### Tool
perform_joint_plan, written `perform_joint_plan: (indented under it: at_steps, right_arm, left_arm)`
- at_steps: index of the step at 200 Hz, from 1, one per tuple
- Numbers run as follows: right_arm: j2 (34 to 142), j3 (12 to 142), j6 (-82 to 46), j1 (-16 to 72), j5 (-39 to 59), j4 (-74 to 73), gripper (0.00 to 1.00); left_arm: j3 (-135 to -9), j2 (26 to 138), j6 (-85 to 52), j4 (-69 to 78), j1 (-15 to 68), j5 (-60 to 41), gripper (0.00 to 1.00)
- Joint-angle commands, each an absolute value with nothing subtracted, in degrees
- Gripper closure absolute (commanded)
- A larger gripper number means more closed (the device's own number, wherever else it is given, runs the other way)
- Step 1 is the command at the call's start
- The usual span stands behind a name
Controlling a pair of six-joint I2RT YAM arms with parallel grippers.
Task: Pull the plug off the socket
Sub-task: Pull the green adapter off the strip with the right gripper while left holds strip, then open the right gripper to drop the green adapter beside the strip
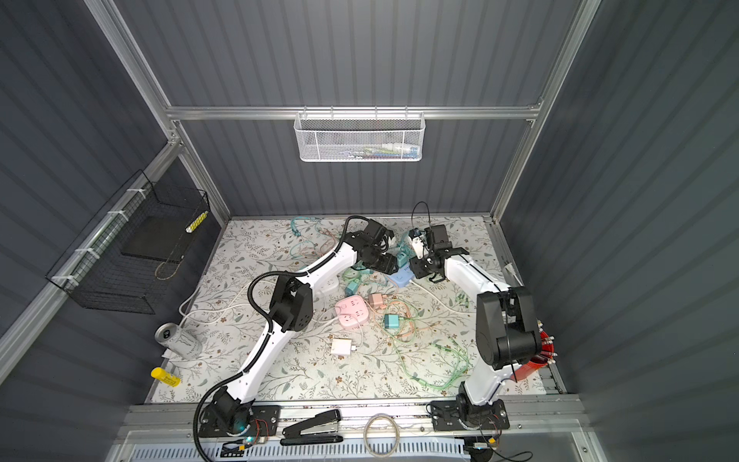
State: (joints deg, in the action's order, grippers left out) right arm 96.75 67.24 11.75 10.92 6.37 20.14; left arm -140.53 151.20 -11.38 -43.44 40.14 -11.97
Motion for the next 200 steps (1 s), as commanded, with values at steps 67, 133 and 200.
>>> perform_joint_plan:
  at_steps: [67,133,200]
  right_arm:
    - [93.2,64.6,3.7,8.3,-0.9,28.8,0.78]
    - [95.8,66.6,0.3,6.3,-2.4,35.4,0.77]
    - [100.4,70.4,-0.4,5.4,-4.2,40.4,0.72]
  left_arm:
    - [-136.6,151.0,-11.8,-46.7,39.7,-9.7,0.31]
    - [-136.4,150.9,-11.7,-46.1,39.7,-10.2,0.31]
    - [-135.8,150.2,-11.9,-45.2,39.7,-10.9,0.30]
